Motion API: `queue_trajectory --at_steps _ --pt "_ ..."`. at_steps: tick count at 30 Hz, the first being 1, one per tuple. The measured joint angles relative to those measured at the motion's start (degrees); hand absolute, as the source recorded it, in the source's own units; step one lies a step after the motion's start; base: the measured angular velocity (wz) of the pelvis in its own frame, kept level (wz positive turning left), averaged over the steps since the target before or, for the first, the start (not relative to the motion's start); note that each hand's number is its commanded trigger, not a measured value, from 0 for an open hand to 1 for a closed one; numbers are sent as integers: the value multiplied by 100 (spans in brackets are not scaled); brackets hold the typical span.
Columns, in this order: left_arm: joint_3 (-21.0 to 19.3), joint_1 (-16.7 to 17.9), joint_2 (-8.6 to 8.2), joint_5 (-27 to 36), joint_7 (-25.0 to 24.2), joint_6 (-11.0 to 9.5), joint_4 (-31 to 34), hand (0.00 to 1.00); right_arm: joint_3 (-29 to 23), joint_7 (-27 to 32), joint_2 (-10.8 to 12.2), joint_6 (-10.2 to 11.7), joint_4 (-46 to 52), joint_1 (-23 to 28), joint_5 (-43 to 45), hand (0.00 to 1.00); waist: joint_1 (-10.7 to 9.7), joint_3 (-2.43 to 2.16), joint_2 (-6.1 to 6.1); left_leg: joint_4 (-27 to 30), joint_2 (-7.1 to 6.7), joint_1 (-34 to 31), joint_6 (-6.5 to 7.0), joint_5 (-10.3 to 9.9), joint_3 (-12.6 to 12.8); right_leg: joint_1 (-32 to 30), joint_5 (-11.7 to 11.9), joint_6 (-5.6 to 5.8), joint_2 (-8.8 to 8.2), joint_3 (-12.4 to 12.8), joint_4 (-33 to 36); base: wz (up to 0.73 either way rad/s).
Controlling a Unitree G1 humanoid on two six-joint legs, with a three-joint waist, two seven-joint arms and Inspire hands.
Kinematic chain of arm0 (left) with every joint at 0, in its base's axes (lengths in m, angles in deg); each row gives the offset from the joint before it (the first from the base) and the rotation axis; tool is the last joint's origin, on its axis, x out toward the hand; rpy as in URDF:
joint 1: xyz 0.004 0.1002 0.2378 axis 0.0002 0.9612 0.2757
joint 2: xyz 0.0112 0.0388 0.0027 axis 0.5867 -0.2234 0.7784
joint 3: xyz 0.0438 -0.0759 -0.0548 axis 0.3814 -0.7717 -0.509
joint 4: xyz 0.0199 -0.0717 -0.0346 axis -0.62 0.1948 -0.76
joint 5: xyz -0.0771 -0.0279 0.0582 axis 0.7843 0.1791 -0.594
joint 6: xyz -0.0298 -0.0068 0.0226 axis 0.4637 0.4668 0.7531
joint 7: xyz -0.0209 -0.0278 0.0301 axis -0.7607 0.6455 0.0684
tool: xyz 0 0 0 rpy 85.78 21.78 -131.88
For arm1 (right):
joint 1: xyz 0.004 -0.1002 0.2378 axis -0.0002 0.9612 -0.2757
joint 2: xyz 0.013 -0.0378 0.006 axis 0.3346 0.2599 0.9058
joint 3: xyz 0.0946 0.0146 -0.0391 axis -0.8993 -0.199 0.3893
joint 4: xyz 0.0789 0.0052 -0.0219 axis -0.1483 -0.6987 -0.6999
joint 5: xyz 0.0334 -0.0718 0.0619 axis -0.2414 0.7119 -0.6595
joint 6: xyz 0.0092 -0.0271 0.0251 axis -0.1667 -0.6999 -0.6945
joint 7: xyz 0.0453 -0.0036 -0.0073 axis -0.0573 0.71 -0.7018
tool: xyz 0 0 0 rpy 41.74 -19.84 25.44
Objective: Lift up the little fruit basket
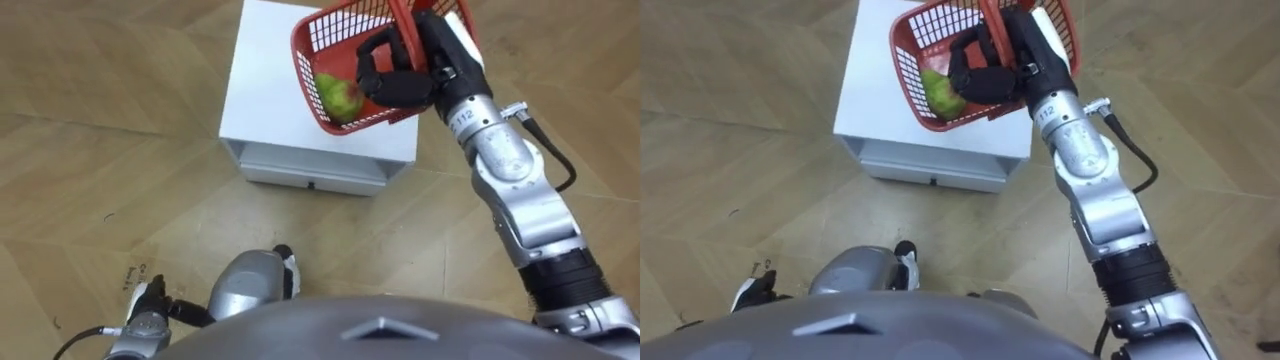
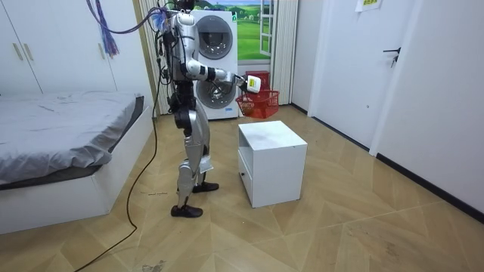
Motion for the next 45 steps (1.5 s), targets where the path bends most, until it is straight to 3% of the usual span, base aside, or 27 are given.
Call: queue_trajectory --at_steps 10,13,17,20,29,32,41,45 --pt "1 61 76 2 -96 77 -90 0 293 9 63 -107 -1044 -495 -61 100 223 8 -24 126 17 -366 3 -3 -62 -331 2 -4 -4 -161 100 2" --pt "-24 60 77 0 -95 29 -154 0 301 51 54 -108 -1356 -620 -67 100 327 33 -79 118 13 -426 8 -6 -71 -353 1 -2 -17 -195 129 1" --pt "-71 67 78 1 -129 34 -223 0 296 170 54 -107 -1522 -684 -70 100 354 25 -166 224 -7 -596 25 -18 -151 -451 0 0 -47 -474 185 13" --pt "-77 68 81 0 -161 39 -218 0 296 249 58 -107 -1680 -840 -69 100 371 23 -202 269 -12 -725 46 -32 -175 -526 -1 2 -51 -541 198 7" --pt "-79 52 138 3 -253 10 -186 0 110 781 90 -85 -2414 -1466 -705 100 369 39 -185 527 -40 -1079 105 -91 -362 -725 -15 25 -73 -805 304 7" --pt "-7 74 119 12 -288 -24 -197 0 103 971 80 -40 -2536 -1543 -729 100 371 92 -113 583 -84 -1114 127 -104 -417 -744 -47 64 -161 -949 392 12" --pt "12 72 143 7 -373 -42 -178 0 -69 1320 48 -18 -2790 -1782 -913 100 404 97 -92 612 -185 -1287 178 -89 -472 -950 -111 133 -304 -1121 580 4" --pt "12 72 258 0 -506 -40 -163 0 -85 1393 40 -16 -3273 -2101 -915 100 486 99 -88 594 -198 -1297 178 -89 -484 -952 -125 146 -320 -1193 578 1"
